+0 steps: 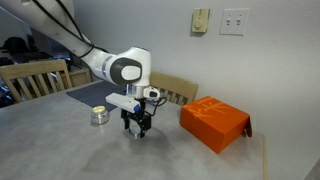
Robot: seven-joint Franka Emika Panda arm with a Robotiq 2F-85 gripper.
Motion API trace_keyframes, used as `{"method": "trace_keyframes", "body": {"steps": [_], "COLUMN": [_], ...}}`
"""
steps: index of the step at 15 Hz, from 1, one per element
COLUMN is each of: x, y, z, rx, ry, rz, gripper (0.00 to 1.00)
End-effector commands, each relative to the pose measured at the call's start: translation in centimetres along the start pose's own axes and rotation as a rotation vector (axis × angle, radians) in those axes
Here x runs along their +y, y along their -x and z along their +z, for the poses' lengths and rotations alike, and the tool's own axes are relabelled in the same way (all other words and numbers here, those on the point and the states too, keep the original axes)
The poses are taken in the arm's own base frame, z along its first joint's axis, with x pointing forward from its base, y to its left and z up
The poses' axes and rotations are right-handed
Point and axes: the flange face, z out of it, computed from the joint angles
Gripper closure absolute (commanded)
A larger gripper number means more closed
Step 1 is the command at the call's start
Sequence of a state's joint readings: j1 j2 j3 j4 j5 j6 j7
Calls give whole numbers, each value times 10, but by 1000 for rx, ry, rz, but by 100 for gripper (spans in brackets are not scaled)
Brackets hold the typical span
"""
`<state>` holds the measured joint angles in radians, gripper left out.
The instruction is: Put the silver lid on the silver bottle
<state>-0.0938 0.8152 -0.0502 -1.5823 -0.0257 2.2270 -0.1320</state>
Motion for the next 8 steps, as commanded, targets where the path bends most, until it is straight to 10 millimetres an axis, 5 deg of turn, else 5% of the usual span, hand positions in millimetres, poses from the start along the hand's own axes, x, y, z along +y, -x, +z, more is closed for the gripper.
{"method": "trace_keyframes", "body": {"steps": [1, 8], "x": [0, -16], "y": [-1, -20], "z": [0, -7], "rx": [-1, 62], "ry": [0, -30], "rz": [0, -6], "gripper": [0, 0]}}
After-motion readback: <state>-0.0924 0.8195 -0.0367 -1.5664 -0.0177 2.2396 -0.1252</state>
